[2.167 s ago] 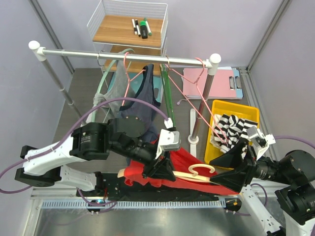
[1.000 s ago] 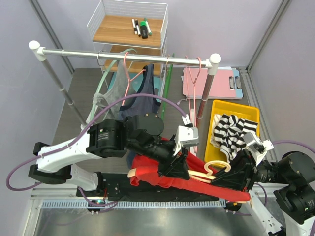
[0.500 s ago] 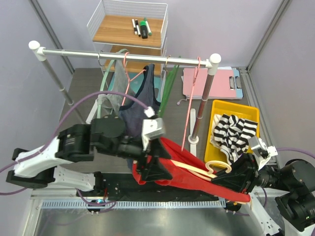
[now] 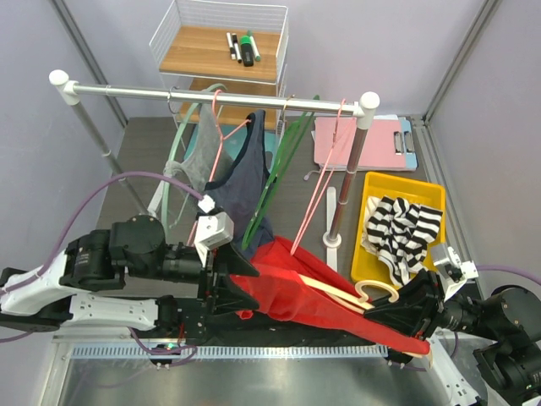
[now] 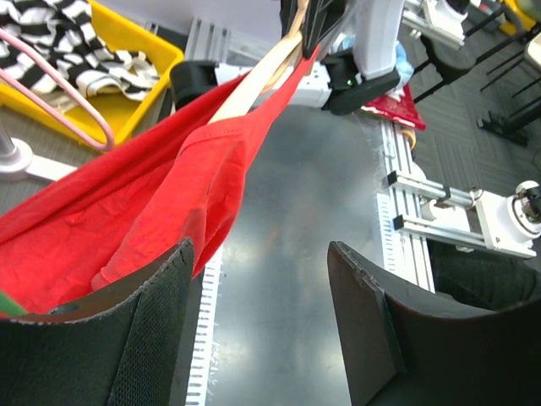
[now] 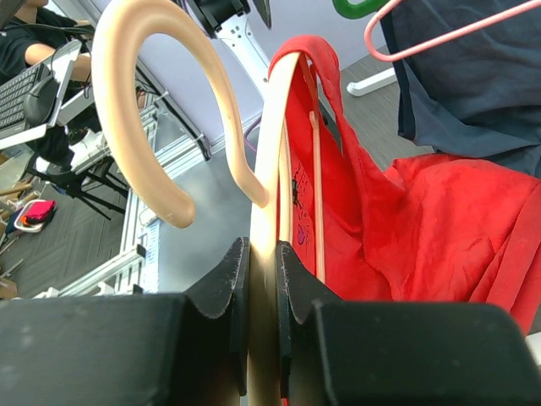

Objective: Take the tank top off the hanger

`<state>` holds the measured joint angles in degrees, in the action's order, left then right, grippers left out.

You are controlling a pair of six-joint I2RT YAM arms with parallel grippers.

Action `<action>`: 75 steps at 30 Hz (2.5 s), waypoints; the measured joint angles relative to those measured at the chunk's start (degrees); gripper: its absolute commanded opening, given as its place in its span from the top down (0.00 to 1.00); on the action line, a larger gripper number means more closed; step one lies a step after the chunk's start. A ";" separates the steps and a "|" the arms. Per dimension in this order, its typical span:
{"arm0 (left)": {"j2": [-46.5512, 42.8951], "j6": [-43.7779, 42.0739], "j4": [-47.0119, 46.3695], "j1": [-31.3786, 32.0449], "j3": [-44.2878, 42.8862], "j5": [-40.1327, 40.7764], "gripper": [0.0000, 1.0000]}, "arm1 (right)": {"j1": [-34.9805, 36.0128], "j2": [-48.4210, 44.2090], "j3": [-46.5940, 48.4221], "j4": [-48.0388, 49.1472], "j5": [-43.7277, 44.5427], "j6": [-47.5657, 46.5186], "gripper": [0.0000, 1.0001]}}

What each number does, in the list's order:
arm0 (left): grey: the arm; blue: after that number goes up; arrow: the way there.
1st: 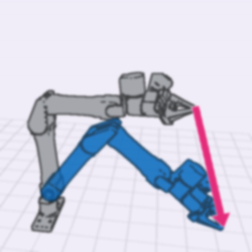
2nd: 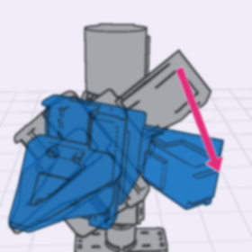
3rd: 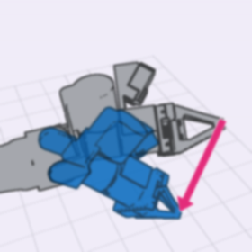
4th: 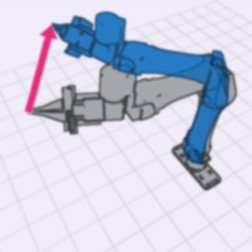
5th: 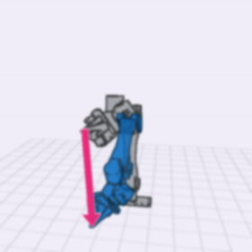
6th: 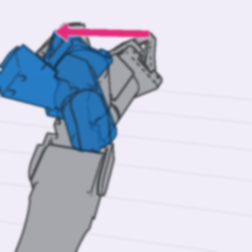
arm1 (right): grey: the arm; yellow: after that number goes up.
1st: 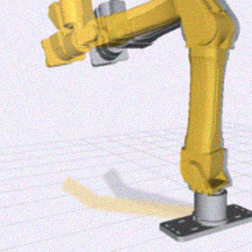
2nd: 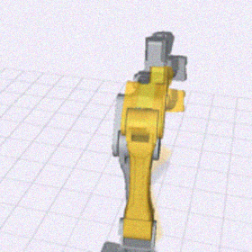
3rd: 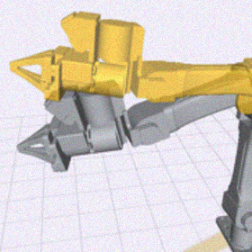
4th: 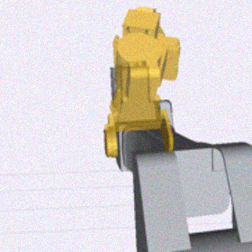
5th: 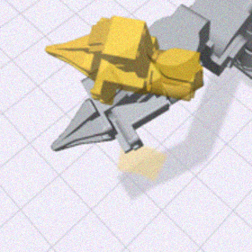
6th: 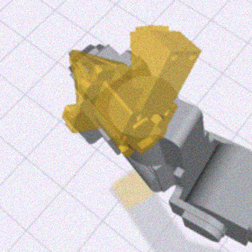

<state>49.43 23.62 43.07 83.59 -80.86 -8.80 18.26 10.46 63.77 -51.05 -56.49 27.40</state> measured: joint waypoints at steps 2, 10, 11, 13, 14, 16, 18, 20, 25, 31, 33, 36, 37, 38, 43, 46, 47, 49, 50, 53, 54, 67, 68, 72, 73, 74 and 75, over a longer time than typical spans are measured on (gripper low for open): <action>0.31 -0.02 0.00 0.02 1.11 -0.31 0.37 | 0.00 -0.07 0.00 -0.09 0.13 0.02 0.99; 1.55 -0.13 0.42 0.02 3.43 0.68 0.50 | 0.00 -0.09 0.09 -0.46 0.31 0.13 0.99; 1.46 -0.11 0.63 0.02 3.45 1.14 0.51 | 0.00 -0.09 0.09 -0.46 0.31 0.13 0.99; 1.05 -0.11 0.79 0.02 3.45 2.19 0.53 | 0.00 -0.09 0.09 -0.48 0.31 0.15 0.99; 0.83 -0.11 0.94 0.02 3.45 2.64 0.53 | 0.00 -0.09 0.09 -0.48 0.31 0.13 0.99; 0.07 -0.09 1.27 0.02 3.43 3.58 0.54 | 0.00 -0.09 0.09 -0.48 0.28 0.13 0.99; -0.85 -0.09 1.49 0.02 3.45 4.31 0.56 | 0.00 -0.09 0.09 -0.48 0.28 0.13 0.99; -1.99 -0.02 1.73 0.02 3.43 5.03 0.57 | 0.00 -0.09 0.09 -0.48 0.37 0.15 0.99; -6.34 1.81 2.19 0.02 4.52 7.39 0.57 | 0.00 -0.09 0.66 -0.87 1.99 0.37 0.99; -13.00 6.71 1.44 0.02 11.04 11.72 0.53 | 0.00 -0.09 1.70 -0.26 4.15 1.92 0.99; -13.88 8.72 1.29 0.02 12.90 14.53 0.52 | 0.00 -0.09 1.70 0.26 4.63 2.60 0.99; -15.08 10.78 -0.39 0.02 15.87 17.90 0.53 | 0.00 -0.09 1.70 0.96 4.96 3.48 0.99; -15.56 11.30 -1.33 0.02 17.05 18.88 0.55 | 0.00 -0.09 1.70 1.27 4.96 3.78 0.99; -15.89 11.87 -2.08 0.02 17.88 19.54 0.56 | 0.00 -0.09 1.70 1.49 4.98 4.07 0.99; -16.17 13.07 -8.07 0.02 20.81 20.76 0.59 | 0.00 -0.09 1.70 1.84 5.01 4.52 0.99; -15.47 13.53 -10.56 0.02 21.16 20.98 0.60 | 0.00 -0.09 1.70 2.16 4.98 4.76 0.99; -15.06 13.62 -11.34 0.02 21.16 21.27 0.60 | 0.00 -0.09 1.70 2.34 5.01 4.85 0.99; -14.45 13.68 -12.39 0.02 21.20 21.46 0.60 | 0.00 -0.09 1.70 2.71 5.01 4.96 0.99; -14.08 13.68 -12.90 0.02 21.22 21.51 0.60 | -0.02 -0.09 1.70 2.86 5.03 5.07 0.99; -12.87 13.68 -13.75 0.02 21.22 21.75 0.60 | -0.02 -0.09 1.77 3.04 5.20 5.35 0.99; -12.52 13.68 -13.94 0.02 21.27 21.84 0.60 | -0.04 -0.09 1.84 3.04 5.22 5.40 0.99; -12.20 13.53 -16.74 0.02 22.40 22.62 0.53 | -0.11 -0.09 2.16 3.52 5.25 5.75 0.99; -12.20 13.55 -17.16 0.02 22.69 22.95 0.55 | -0.11 -0.09 2.16 3.54 5.25 5.77 0.99; -11.58 13.92 -18.60 0.02 23.69 24.11 0.76 | -0.11 -0.09 2.16 3.87 5.25 5.88 0.99; -11.30 14.23 -19.08 0.02 23.82 24.28 0.81 | -0.11 -0.09 2.16 3.91 5.22 5.95 0.99; -10.93 14.16 -19.61 0.02 23.96 24.50 0.90 | -0.11 -0.09 2.19 3.91 5.20 6.01 0.99; -10.56 14.25 -20.00 0.02 24.00 24.74 0.95 | -0.11 -0.09 2.19 3.93 5.20 6.08 0.99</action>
<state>38.87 37.87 23.07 83.61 -56.86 15.94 18.15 10.37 65.95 -47.11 -51.29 33.47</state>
